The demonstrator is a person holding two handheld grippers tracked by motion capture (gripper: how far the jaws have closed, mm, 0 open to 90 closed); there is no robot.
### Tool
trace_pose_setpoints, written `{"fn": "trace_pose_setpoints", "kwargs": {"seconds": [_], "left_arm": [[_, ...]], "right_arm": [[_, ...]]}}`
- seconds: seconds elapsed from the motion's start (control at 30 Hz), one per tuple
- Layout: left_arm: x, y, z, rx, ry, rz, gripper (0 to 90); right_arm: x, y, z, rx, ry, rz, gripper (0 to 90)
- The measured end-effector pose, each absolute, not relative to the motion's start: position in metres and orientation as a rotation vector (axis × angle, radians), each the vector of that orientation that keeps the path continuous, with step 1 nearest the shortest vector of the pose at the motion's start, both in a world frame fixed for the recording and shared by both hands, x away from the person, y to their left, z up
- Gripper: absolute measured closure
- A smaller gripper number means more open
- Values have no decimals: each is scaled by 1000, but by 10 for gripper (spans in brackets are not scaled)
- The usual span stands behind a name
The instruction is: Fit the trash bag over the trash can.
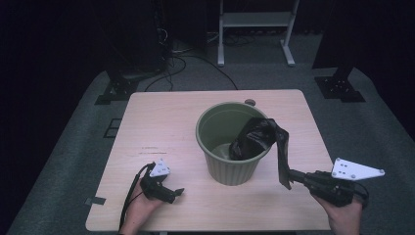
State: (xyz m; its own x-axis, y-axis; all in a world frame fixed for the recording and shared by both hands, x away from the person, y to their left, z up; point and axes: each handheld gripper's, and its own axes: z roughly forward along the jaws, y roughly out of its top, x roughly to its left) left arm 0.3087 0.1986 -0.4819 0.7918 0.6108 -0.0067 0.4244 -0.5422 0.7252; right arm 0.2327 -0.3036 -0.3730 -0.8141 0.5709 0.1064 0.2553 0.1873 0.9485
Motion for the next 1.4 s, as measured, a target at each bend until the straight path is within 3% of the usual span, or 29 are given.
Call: {"fn": "trace_pose_setpoints", "kwargs": {"seconds": [0.4,0.73,0.97,1.13,1.2,1.4], "left_arm": [[303,196,-466,2177,700,301,0],[295,200,-424,2006,612,275,0],[292,192,-379,1925,498,234,57],[292,175,-346,1881,391,224,136],[294,167,-334,1861,350,220,214],[306,145,-309,1861,287,202,286]], "right_arm": [[268,-254,-313,573,2199,1757,900],[315,-201,-299,541,2245,1752,900],[328,-189,-300,565,2233,1782,900],[331,-182,-299,559,2234,1786,900],[332,-181,-298,558,2238,1785,900],[335,-179,-299,565,2242,1786,900]]}}
